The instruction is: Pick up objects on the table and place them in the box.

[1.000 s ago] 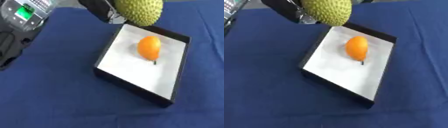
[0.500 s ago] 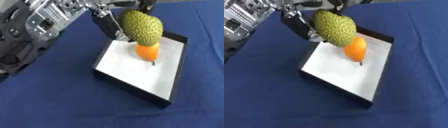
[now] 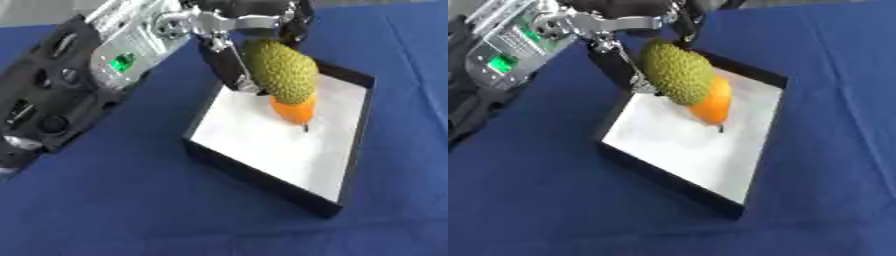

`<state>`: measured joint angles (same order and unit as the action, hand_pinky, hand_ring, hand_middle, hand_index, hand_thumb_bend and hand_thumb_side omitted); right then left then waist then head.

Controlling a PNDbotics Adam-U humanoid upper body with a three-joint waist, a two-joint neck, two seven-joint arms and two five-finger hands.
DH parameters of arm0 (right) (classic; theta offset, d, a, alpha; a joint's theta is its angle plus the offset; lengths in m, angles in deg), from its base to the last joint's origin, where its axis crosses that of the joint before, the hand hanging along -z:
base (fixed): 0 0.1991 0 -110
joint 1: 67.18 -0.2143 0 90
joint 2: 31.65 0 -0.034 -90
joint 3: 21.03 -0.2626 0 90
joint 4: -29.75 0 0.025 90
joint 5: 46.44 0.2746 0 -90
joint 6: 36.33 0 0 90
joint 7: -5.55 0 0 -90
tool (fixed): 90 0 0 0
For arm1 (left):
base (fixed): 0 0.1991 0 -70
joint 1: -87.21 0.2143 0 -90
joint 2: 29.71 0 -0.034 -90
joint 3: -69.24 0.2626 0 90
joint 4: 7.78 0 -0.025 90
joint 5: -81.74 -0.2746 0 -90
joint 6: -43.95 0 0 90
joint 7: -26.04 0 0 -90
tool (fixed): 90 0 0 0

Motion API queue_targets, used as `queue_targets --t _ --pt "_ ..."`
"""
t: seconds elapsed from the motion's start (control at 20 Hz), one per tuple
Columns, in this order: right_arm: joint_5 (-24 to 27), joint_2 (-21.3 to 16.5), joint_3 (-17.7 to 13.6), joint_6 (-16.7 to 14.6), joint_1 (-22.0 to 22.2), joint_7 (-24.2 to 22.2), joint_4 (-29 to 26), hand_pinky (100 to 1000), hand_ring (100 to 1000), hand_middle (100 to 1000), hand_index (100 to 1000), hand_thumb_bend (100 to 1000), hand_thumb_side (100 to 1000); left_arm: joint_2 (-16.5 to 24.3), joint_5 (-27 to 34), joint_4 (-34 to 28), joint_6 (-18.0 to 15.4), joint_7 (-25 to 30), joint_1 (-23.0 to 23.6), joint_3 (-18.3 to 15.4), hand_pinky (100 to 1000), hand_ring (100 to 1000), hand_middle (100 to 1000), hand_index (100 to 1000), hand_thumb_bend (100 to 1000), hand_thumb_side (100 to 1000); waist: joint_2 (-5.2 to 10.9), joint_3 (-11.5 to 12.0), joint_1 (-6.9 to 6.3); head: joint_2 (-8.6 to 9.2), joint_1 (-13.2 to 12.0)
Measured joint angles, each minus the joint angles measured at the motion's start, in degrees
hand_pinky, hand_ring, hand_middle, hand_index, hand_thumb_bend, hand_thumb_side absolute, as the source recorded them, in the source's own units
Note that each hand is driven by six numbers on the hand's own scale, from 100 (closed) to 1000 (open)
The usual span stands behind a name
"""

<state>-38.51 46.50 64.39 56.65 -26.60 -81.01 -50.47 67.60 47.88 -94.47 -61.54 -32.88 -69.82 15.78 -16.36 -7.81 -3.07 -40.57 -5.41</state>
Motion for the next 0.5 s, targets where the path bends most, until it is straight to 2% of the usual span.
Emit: queue_targets --t 0.3,0.35,0.4,0.5 --pt "0.0 0.0 0.0 0.0 0.0 -0.3 0.0 994 928 903 861 100 534 -1.2 -2.1 3.5 -2.2 1.3 0.5 0.0 727 665 627 608 320 100 -0.23 -0.3 -0.08 0.01 -0.1" --pt "0.0 0.0 0.0 0.0 0.0 -0.4 0.0 994 928 902 861 100 534 -1.2 -2.3 3.9 -2.4 1.4 0.6 0.0 749 693 657 645 300 100 -0.27 -0.3 -0.11 0.01 -0.1" --pt "0.0 0.0 0.0 0.0 0.0 -0.5 0.0 994 927 902 861 100 534 -1.2 -2.5 4.2 -2.5 1.5 0.6 0.0 776 713 649 669 290 100 -0.28 -0.3 -0.14 0.01 -0.1" --pt "0.0 0.0 0.0 -0.1 0.0 -0.6 0.0 993 926 900 861 100 534 -1.2 -2.8 4.5 -2.9 1.8 0.6 0.0 834 769 703 793 321 100 -0.32 -0.3 -0.16 0.01 -0.1"
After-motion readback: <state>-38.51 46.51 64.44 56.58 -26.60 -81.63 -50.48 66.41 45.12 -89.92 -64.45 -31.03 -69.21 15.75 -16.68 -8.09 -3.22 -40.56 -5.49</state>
